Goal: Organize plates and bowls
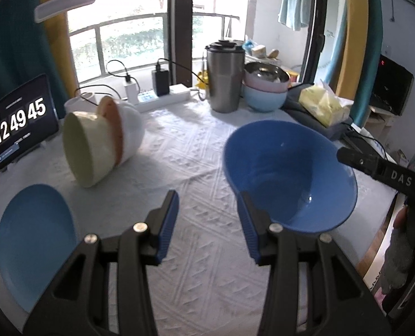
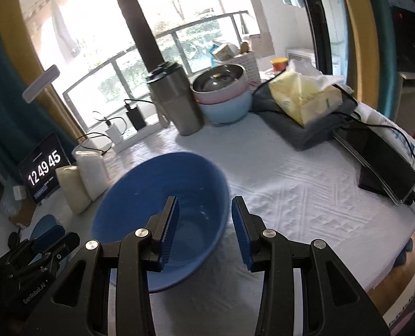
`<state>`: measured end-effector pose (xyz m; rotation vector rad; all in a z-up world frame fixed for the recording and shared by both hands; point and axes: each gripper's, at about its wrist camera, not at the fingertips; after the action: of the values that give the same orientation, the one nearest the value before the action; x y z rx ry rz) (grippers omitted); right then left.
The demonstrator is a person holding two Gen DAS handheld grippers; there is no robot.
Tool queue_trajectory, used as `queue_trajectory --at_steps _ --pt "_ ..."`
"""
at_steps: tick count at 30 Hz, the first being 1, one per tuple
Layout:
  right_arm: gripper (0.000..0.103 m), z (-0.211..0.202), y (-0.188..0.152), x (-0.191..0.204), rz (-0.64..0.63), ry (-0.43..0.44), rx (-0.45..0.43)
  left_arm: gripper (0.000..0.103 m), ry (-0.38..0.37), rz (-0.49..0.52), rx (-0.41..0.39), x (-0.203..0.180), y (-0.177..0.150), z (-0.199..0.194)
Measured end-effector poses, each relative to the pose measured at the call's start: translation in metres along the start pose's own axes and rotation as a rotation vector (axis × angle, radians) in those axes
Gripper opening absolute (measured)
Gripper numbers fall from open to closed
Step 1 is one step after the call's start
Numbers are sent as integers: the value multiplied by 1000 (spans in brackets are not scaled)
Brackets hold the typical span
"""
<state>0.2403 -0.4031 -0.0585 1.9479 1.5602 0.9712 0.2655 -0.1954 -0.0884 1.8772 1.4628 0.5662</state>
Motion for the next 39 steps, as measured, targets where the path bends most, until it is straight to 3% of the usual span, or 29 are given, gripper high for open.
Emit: queue_trajectory --at_steps 9,20,24,29,39 --pt "41 20 0 -24 33 -7 38 45 -22 23 -12 -18 11 12" --pt "41 39 -1 -24 30 12 74 45 -18 12 119 -23 4 54" --pt "40 45 -7 -17 7 30 100 41 -27 6 90 -19 0 51" --pt "28 46 -10 -1 -36 57 105 34 -56 4 74 -16 -1 45" --pt "28 43 -15 28 -91 41 116 32 -65 -33 37 4 -5 25"
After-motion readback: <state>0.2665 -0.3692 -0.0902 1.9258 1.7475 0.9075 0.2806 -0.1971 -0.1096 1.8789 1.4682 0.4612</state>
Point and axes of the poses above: each gripper's, at about its wrist camera, not at the fingertips, and z roughly the way its jaws point, x to its left, y to its top, and after that the axes turned 2 degrees about -z, right-handed
